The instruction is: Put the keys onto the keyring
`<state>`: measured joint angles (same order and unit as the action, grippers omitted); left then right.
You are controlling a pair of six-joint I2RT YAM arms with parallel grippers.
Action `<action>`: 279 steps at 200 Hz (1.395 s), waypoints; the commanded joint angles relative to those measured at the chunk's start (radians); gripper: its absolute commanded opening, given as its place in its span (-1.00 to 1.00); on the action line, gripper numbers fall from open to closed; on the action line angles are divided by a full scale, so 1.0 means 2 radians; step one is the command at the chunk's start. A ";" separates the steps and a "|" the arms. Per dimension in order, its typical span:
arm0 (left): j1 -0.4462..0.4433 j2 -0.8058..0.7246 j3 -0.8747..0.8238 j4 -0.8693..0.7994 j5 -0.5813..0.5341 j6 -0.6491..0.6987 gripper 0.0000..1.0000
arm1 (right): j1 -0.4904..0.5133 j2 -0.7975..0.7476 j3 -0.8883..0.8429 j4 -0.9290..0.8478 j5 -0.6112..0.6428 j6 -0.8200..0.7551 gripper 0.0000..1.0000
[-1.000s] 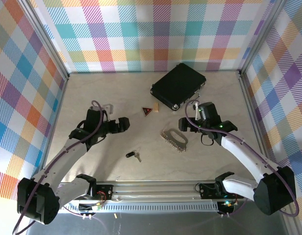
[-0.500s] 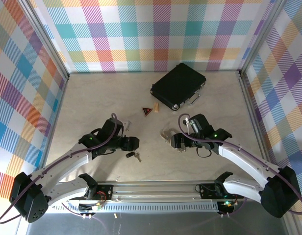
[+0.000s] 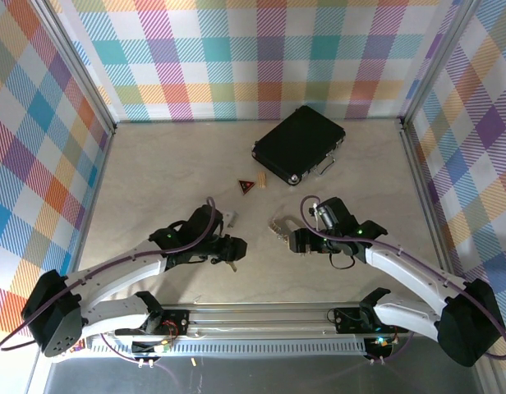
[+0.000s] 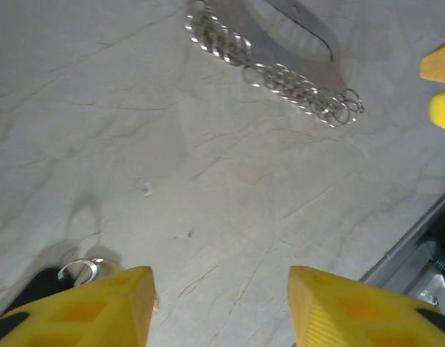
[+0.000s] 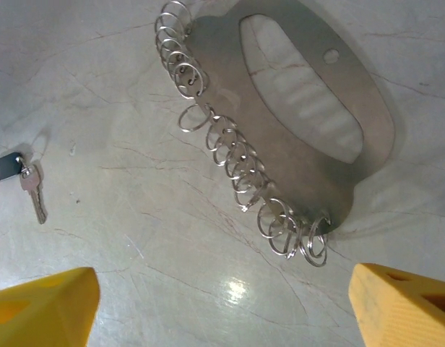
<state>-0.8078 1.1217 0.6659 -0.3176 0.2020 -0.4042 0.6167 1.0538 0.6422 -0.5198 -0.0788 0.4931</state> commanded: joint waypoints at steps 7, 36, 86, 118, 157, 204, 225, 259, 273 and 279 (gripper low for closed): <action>-0.040 0.030 0.020 0.053 0.003 0.002 -0.01 | 0.000 -0.019 -0.028 0.004 0.012 0.029 0.68; -0.063 0.067 0.020 0.097 0.000 -0.018 -0.01 | -0.004 -0.015 -0.041 0.018 0.012 0.034 0.56; -0.074 0.089 0.013 0.141 0.007 -0.035 -0.02 | -0.004 0.031 -0.044 0.035 0.019 0.021 0.29; -0.074 0.085 0.002 0.154 0.005 -0.039 -0.01 | -0.004 0.054 -0.044 0.047 0.026 0.020 0.17; -0.074 0.073 -0.003 0.148 -0.003 -0.032 -0.02 | -0.003 0.091 -0.037 0.068 0.009 0.019 0.13; -0.073 0.053 -0.018 0.145 -0.017 -0.033 -0.03 | 0.023 0.119 -0.018 0.082 0.007 0.030 0.03; -0.072 0.046 -0.024 0.143 -0.023 -0.036 -0.04 | 0.048 0.137 -0.008 0.092 0.008 0.041 0.01; -0.070 0.031 -0.035 0.141 -0.031 -0.043 -0.07 | 0.098 0.165 0.019 0.105 0.013 0.059 -0.01; -0.069 0.025 -0.039 0.138 -0.033 -0.042 -0.07 | 0.107 0.162 0.023 0.113 0.010 0.066 -0.01; -0.069 0.022 -0.040 0.136 -0.034 -0.042 -0.07 | 0.107 0.157 0.022 0.117 0.005 0.067 -0.01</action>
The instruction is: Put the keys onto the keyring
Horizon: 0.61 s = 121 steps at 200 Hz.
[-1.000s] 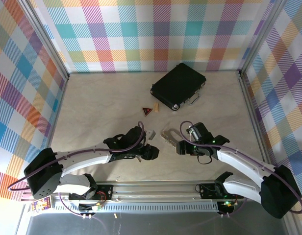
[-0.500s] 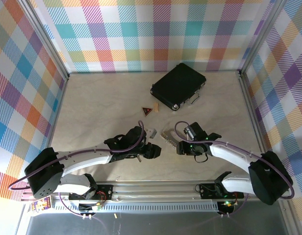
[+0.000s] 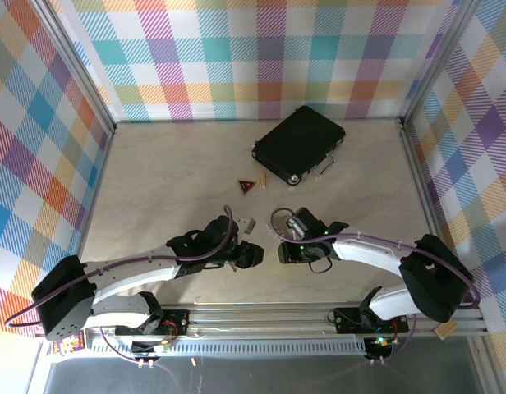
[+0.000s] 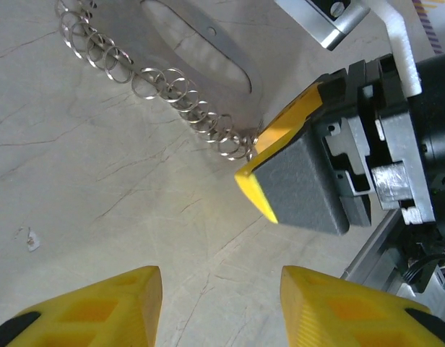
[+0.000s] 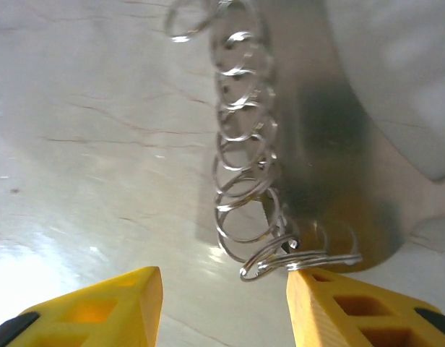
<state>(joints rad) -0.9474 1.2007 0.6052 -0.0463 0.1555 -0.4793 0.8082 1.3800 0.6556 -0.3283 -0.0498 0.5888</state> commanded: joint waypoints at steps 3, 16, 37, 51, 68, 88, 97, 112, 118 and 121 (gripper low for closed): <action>0.002 -0.019 -0.010 -0.001 -0.011 -0.005 -0.07 | 0.011 -0.009 0.015 0.022 -0.009 0.020 -0.01; 0.003 -0.026 -0.013 -0.002 -0.010 -0.002 -0.08 | 0.011 -0.030 0.013 0.012 -0.001 0.023 -0.01; 0.003 -0.031 -0.015 0.002 0.002 0.009 -0.08 | 0.006 -0.084 0.006 -0.021 0.018 0.027 0.10; 0.002 -0.026 -0.010 0.001 0.014 0.020 -0.10 | -0.006 -0.118 0.001 -0.042 0.023 0.025 0.26; -0.002 -0.009 0.007 -0.007 0.026 0.032 -0.15 | -0.033 -0.154 -0.012 -0.060 0.020 0.025 0.44; -0.015 0.024 0.037 -0.017 0.034 0.045 -0.17 | -0.087 -0.192 -0.036 -0.070 -0.012 0.014 0.64; -0.022 0.040 0.049 -0.017 0.036 0.047 -0.18 | -0.110 -0.206 -0.046 -0.065 -0.029 0.012 0.68; -0.035 0.071 0.073 -0.013 0.038 0.049 -0.18 | -0.152 -0.226 -0.060 -0.063 -0.059 0.005 0.74; -0.041 0.085 0.083 -0.015 0.037 0.050 -0.18 | -0.165 -0.232 -0.062 -0.064 -0.067 0.002 0.75; -0.045 0.092 0.090 -0.015 0.035 0.051 -0.18 | -0.169 -0.235 -0.062 -0.064 -0.070 0.001 0.77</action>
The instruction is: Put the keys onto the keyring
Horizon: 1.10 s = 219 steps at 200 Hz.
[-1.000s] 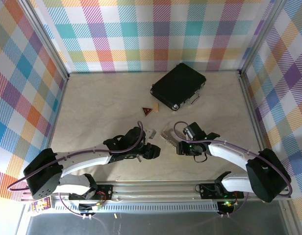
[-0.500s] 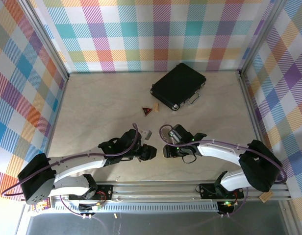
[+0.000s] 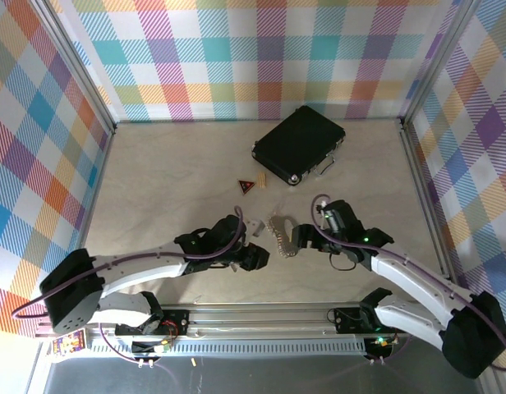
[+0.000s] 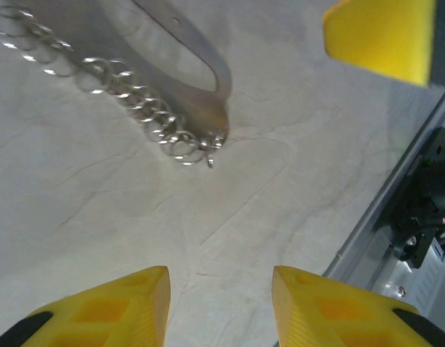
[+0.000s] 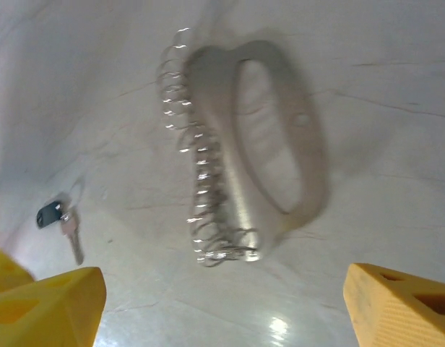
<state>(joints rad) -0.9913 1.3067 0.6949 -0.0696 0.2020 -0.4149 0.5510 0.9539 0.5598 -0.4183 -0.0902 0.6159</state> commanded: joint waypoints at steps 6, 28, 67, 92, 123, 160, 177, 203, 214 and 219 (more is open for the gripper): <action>-0.030 0.054 0.057 -0.007 0.009 0.022 -0.18 | -0.050 -0.026 -0.016 -0.019 -0.055 -0.014 0.79; -0.052 0.113 0.114 -0.034 -0.010 0.035 -0.21 | -0.088 -0.035 -0.022 -0.013 -0.077 -0.019 0.89; -0.063 0.202 0.208 -0.091 -0.023 0.061 -0.26 | -0.183 -0.046 -0.050 0.016 -0.113 -0.029 0.98; -0.064 0.236 0.245 -0.138 -0.039 0.078 -0.29 | -0.219 -0.061 -0.062 0.022 -0.119 -0.031 0.98; -0.063 0.268 0.278 -0.174 -0.067 0.093 -0.31 | -0.226 -0.069 -0.064 0.018 -0.120 -0.039 0.98; -0.063 0.292 0.300 -0.190 -0.089 0.102 -0.33 | -0.231 -0.079 -0.068 0.017 -0.121 -0.041 0.98; -0.064 0.303 0.310 -0.195 -0.093 0.105 -0.35 | -0.233 -0.083 -0.068 0.017 -0.121 -0.042 0.98; -0.064 0.317 0.322 -0.200 -0.097 0.108 -0.35 | -0.234 -0.089 -0.068 0.013 -0.124 -0.041 0.98; -0.063 0.320 0.326 -0.201 -0.100 0.108 -0.35 | -0.235 -0.092 -0.068 0.011 -0.125 -0.040 0.98; -0.064 0.322 0.328 -0.202 -0.102 0.108 -0.35 | -0.235 -0.094 -0.068 0.010 -0.125 -0.041 0.98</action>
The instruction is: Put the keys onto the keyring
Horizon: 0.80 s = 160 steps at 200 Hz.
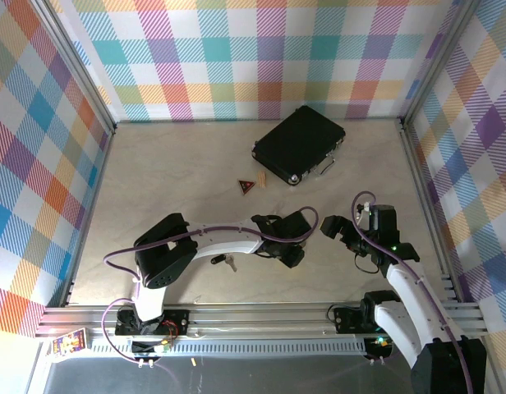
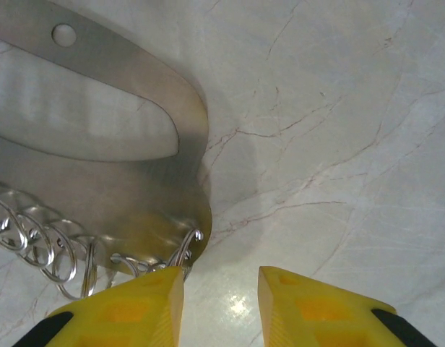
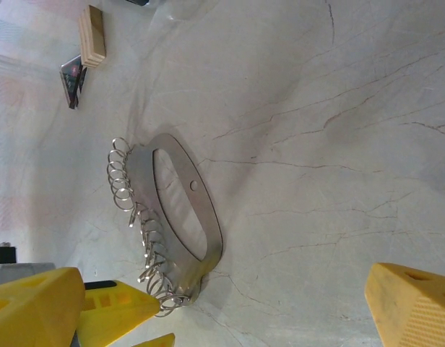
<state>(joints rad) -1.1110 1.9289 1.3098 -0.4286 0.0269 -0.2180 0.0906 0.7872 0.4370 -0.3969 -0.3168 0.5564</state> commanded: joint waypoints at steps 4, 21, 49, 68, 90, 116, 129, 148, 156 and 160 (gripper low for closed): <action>-0.004 0.012 0.021 -0.023 -0.017 0.010 -0.35 | -0.005 -0.011 -0.007 -0.002 -0.012 -0.011 0.98; -0.004 0.017 0.026 -0.027 -0.027 0.012 -0.36 | -0.005 -0.016 -0.006 -0.005 -0.011 -0.012 0.98; -0.004 0.024 0.033 -0.031 -0.038 0.014 -0.35 | -0.005 -0.022 -0.005 -0.009 -0.009 -0.012 0.98; -0.006 0.029 0.037 -0.033 -0.046 0.015 -0.35 | -0.006 -0.023 -0.004 -0.009 -0.011 -0.011 0.98; -0.008 0.035 0.044 -0.037 -0.058 0.017 -0.35 | -0.006 -0.025 -0.003 -0.011 -0.010 -0.012 0.98; -0.008 0.043 0.051 -0.039 -0.066 0.019 -0.35 | -0.006 -0.027 0.001 -0.015 -0.010 -0.011 0.98; -0.009 0.047 0.053 -0.037 -0.064 0.020 -0.35 | -0.007 -0.028 0.004 -0.018 -0.008 -0.013 0.98; -0.010 0.052 0.058 -0.033 -0.058 0.021 -0.35 | -0.007 -0.028 0.006 -0.020 -0.007 -0.015 0.98; -0.009 0.053 0.059 -0.032 -0.055 0.021 -0.36 | -0.008 -0.030 0.006 -0.021 -0.007 -0.014 0.98; -0.009 0.055 0.058 -0.030 -0.054 0.021 -0.36 | -0.008 -0.030 0.006 -0.022 -0.007 -0.014 0.98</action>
<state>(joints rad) -1.1187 2.0121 1.4006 -0.4721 -0.0807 -0.1917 0.0841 0.7422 0.4370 -0.4236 -0.3199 0.5419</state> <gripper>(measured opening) 0.322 0.991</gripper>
